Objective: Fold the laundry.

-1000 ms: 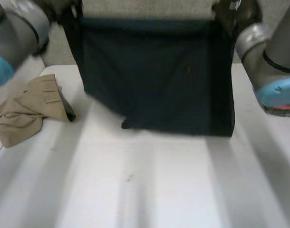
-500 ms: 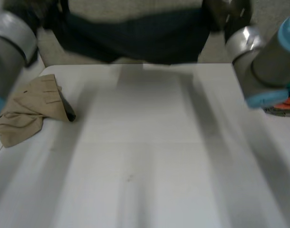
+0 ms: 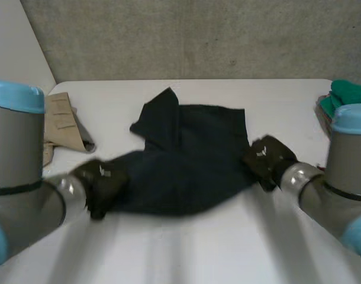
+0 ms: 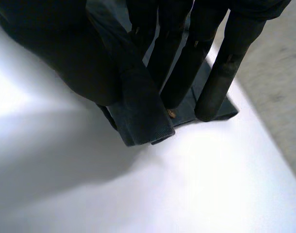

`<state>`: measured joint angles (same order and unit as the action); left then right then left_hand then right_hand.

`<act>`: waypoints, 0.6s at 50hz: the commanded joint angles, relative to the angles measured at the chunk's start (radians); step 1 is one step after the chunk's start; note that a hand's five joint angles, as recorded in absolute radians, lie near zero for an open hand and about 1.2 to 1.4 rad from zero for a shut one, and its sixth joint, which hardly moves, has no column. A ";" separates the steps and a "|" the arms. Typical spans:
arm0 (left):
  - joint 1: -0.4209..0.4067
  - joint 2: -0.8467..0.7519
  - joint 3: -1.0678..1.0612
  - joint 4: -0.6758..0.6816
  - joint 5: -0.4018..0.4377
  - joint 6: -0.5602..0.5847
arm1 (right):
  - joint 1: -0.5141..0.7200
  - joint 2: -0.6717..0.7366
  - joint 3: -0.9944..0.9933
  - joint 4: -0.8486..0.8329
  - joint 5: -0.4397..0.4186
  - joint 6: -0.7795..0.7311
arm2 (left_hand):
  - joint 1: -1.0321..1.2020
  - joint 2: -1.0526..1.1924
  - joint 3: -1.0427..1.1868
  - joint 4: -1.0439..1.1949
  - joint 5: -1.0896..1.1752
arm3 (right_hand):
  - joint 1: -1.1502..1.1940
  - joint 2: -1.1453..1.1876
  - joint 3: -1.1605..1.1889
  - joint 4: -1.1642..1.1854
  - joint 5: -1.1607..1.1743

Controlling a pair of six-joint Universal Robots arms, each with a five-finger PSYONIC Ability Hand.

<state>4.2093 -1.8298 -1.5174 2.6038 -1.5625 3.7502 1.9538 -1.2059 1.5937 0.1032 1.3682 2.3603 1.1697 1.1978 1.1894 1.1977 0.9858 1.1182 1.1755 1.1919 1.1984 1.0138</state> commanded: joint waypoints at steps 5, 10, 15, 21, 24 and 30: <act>-0.054 0.090 -0.083 -0.180 0.048 0.102 | -0.073 -0.135 0.127 0.333 -0.024 -0.360 | 0.227 0.198 0.207 0.199 0.236 | 0.278 0.221 0.204 0.198 0.208; -0.006 0.066 0.002 -0.038 0.078 0.063 | -0.079 -0.104 0.124 0.221 -0.041 -0.268 | -0.613 -0.641 -0.633 -0.641 -0.603 | 0.278 0.221 0.204 0.198 0.208; 0.049 -0.009 0.072 0.071 0.082 0.037 | -0.081 -0.083 0.118 0.153 -0.043 -0.202 | -0.995 -1.023 -1.015 -1.023 -0.986 | 0.278 0.221 0.204 0.198 0.208; 0.096 -0.166 0.215 0.163 0.157 0.005 | -0.078 -0.076 0.120 0.053 -0.040 -0.142 | -0.845 -0.873 -0.865 -0.873 -0.836 | 0.278 0.221 0.204 0.198 0.208; 0.113 -0.278 0.315 0.173 0.212 -0.009 | -0.073 -0.075 0.123 0.015 -0.040 -0.110 | -0.598 -0.627 -0.618 -0.627 -0.589 | 0.278 0.221 0.204 0.198 0.208; 0.127 -0.501 0.534 0.164 0.277 -0.021 | -0.072 -0.067 0.132 -0.040 -0.038 -0.064 | -0.357 -0.386 -0.377 -0.385 -0.348 | 0.278 0.221 0.204 0.198 0.208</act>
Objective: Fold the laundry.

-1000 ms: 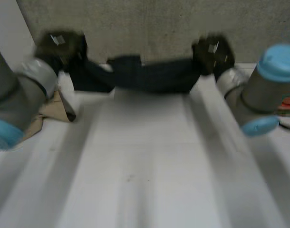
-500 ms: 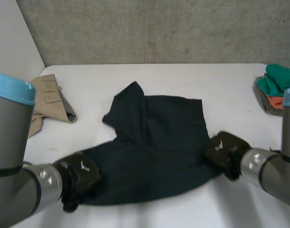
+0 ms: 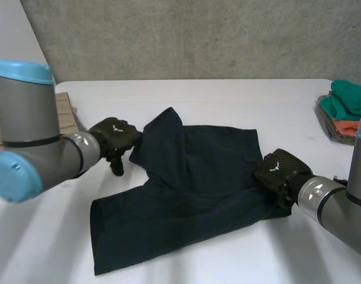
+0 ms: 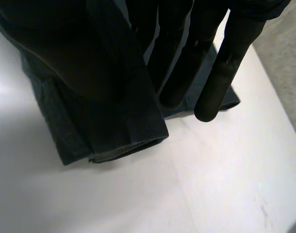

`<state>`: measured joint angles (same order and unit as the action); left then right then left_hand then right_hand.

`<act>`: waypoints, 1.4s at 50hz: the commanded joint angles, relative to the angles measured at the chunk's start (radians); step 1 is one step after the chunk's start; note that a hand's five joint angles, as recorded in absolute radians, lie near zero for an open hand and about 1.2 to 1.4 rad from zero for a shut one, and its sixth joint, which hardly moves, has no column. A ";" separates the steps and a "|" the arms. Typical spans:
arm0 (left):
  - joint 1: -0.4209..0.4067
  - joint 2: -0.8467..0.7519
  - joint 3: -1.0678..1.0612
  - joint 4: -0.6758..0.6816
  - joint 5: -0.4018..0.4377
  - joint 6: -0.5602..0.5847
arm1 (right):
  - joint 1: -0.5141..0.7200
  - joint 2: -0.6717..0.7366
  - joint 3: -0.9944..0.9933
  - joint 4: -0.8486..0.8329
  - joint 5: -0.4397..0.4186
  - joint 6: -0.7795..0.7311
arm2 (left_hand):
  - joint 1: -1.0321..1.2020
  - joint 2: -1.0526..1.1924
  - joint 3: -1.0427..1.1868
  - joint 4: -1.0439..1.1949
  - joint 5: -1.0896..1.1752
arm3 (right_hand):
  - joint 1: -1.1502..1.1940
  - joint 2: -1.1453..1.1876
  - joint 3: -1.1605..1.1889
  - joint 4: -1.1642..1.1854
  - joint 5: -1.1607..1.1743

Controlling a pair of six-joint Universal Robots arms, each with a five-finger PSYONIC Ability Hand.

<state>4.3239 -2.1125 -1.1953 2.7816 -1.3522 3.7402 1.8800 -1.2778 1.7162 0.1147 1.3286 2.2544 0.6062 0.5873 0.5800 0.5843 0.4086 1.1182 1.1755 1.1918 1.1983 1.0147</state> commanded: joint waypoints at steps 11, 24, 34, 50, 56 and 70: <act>0.005 -0.429 0.441 -0.050 0.054 -0.003 | -0.005 0.008 0.042 -0.093 0.001 0.051 | 0.018 0.037 0.045 0.040 0.041 | 0.278 0.221 0.204 0.198 0.207; -0.036 -0.501 0.493 0.076 -0.011 0.121 | -0.007 0.005 0.059 -0.110 -0.002 0.051 | 0.294 0.313 0.320 0.316 0.317 | 0.278 0.221 0.204 0.198 0.207; -0.076 -0.541 0.531 0.122 -0.091 0.250 | -0.010 -0.009 0.069 -0.110 -0.003 0.054 | 0.790 0.809 0.816 0.812 0.813 | 0.278 0.221 0.204 0.198 0.207; -0.125 -0.367 0.384 -0.066 -0.657 0.267 | 0.016 -0.031 0.077 -0.095 0.003 0.060 | 0.790 0.809 0.816 0.812 0.813 | 0.278 0.221 0.204 0.198 0.207; -0.155 -0.340 0.381 -0.097 -0.544 0.192 | 0.031 -0.028 0.082 -0.095 0.004 0.063 | 0.065 0.084 0.091 0.087 0.088 | 0.278 0.221 0.204 0.198 0.207; -0.107 -0.049 0.188 -0.152 -0.463 -0.086 | 0.025 -0.049 0.065 -0.161 0.000 0.200 | -0.187 -0.169 -0.161 -0.166 -0.164 | 0.278 0.221 0.204 0.198 0.207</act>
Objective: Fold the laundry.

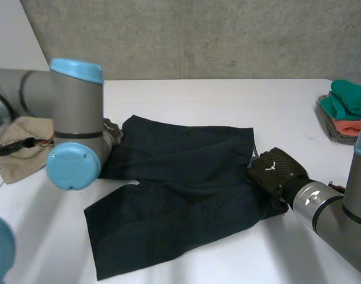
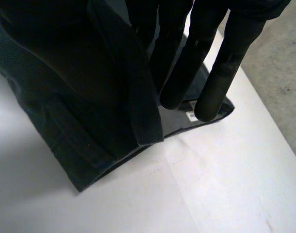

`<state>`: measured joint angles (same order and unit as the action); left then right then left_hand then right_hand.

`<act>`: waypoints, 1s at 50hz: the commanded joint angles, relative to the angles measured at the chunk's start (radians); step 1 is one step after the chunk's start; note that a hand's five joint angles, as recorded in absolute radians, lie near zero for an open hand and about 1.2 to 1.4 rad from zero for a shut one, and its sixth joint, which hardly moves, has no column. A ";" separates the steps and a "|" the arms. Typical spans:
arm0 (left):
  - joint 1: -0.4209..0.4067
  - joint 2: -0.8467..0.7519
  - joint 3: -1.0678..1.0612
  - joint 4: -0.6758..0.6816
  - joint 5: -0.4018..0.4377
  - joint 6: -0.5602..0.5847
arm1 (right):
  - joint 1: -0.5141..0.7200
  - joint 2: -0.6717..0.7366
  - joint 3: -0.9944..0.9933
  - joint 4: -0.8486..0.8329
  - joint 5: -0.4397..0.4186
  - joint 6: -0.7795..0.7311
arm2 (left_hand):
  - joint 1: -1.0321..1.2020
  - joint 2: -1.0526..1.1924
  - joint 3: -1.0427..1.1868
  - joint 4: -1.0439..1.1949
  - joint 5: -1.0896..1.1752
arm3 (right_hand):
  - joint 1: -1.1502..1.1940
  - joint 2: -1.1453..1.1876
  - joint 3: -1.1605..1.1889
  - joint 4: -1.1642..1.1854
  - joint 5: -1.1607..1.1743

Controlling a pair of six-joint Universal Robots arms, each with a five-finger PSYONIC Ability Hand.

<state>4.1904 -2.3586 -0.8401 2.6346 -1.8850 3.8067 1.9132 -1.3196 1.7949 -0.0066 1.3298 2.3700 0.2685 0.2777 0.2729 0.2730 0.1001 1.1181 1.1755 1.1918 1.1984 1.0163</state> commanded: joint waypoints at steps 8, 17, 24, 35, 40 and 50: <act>0.020 0.449 -0.514 -0.021 0.338 -0.286 | -0.039 -0.006 -0.038 -0.052 -0.003 0.215 | 0.350 0.341 0.345 0.345 0.344 | 0.278 0.221 0.204 0.198 0.205; 0.003 0.408 -0.656 0.024 0.376 -0.276 | -0.062 -0.026 -0.038 -0.047 -0.026 0.229 | 0.412 0.402 0.407 0.407 0.405 | 0.278 0.221 0.204 0.198 0.205; -0.016 0.326 -0.659 0.033 0.399 -0.286 | -0.079 -0.058 -0.038 -0.039 -0.043 0.229 | 0.619 0.610 0.615 0.615 0.613 | 0.278 0.221 0.204 0.198 0.205; -0.062 0.484 -0.732 0.019 0.301 -0.262 | -0.086 -0.104 -0.005 0.098 -0.096 0.036 | 1.128 1.119 1.123 1.123 1.122 | 0.278 0.221 0.204 0.198 0.205; -0.082 0.498 -0.783 -0.059 0.310 -0.159 | -0.152 -0.105 0.058 0.348 -0.133 -0.371 | 1.128 1.119 1.123 1.123 1.122 | 0.278 0.221 0.204 0.198 0.205; -0.026 0.470 -0.671 -0.041 0.302 -0.104 | -0.122 -0.076 -0.038 0.278 -0.141 -0.258 | 1.128 1.119 1.123 1.123 1.122 | 0.278 0.221 0.204 0.198 0.205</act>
<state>4.1508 -1.8660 -1.6133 2.5646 -1.5752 3.6867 1.7625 -1.4216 1.8406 0.3831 1.1881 1.9459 1.1614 1.1945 1.1854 1.1937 0.9930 1.1181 1.1755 1.1919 1.1985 1.0164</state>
